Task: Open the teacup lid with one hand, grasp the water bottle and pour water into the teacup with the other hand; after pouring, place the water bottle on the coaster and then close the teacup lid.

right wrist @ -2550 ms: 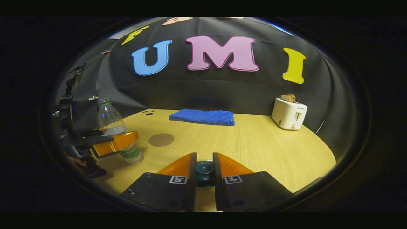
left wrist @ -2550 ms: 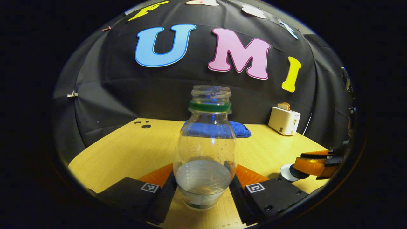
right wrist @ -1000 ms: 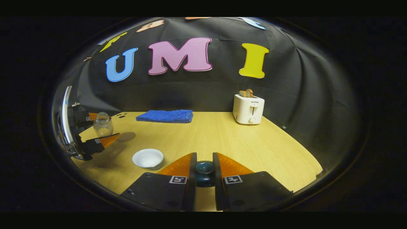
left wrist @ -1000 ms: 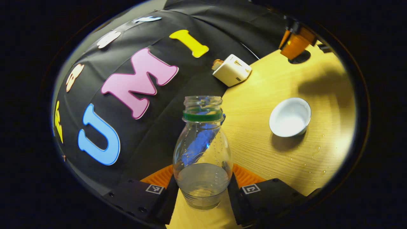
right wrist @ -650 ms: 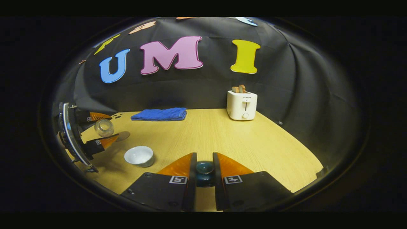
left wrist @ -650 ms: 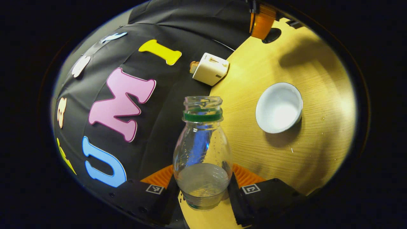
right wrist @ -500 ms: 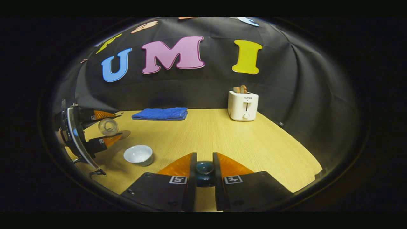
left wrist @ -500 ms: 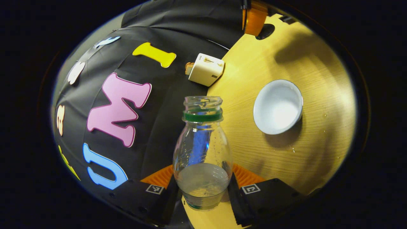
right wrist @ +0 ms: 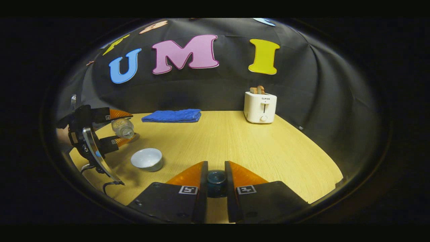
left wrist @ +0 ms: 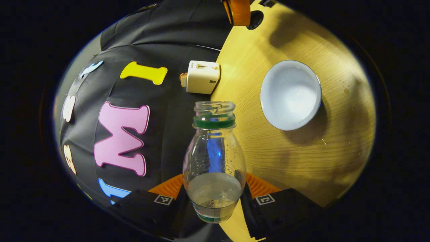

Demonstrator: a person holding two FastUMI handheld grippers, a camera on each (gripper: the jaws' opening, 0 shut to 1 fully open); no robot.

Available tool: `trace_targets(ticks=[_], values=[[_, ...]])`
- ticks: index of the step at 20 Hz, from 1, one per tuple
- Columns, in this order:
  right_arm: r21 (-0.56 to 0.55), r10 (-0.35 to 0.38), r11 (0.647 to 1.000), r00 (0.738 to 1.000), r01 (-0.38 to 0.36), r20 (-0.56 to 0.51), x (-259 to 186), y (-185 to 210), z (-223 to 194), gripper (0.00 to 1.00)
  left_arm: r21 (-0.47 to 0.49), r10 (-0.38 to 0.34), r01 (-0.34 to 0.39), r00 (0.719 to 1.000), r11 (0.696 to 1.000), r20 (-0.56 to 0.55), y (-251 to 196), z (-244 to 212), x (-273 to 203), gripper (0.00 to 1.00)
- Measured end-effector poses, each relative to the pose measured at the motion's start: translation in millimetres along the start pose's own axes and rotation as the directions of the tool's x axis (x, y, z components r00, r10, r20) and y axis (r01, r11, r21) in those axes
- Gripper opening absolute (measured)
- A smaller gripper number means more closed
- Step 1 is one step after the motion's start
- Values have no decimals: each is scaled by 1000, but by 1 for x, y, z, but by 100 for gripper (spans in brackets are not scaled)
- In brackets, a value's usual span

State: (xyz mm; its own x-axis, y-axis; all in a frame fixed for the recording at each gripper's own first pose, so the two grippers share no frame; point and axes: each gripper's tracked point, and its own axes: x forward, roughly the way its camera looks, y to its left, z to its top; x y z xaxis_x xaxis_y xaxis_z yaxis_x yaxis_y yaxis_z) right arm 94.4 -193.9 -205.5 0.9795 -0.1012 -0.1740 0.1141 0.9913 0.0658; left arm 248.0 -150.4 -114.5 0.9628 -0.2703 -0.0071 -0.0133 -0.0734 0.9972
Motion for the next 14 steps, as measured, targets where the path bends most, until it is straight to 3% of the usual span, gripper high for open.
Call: trace_targets(ticks=[3,5,6,14], values=[[19,4,1000,1000,-4,8,1,2,3,32,63,-5,4,1000,998,13,0,-1,4,73],[14,11,1000,1000,-11,7,2,4,3,22,90,-9,8,1000,996,18,-2,-1,6,73],[12,14,1000,1000,-14,0,2,5,2,27,95,-16,14,1000,995,18,-5,-2,6,74],[25,32,999,999,-31,-22,0,11,-7,28,222,-42,32,998,975,39,-12,0,10,74]])
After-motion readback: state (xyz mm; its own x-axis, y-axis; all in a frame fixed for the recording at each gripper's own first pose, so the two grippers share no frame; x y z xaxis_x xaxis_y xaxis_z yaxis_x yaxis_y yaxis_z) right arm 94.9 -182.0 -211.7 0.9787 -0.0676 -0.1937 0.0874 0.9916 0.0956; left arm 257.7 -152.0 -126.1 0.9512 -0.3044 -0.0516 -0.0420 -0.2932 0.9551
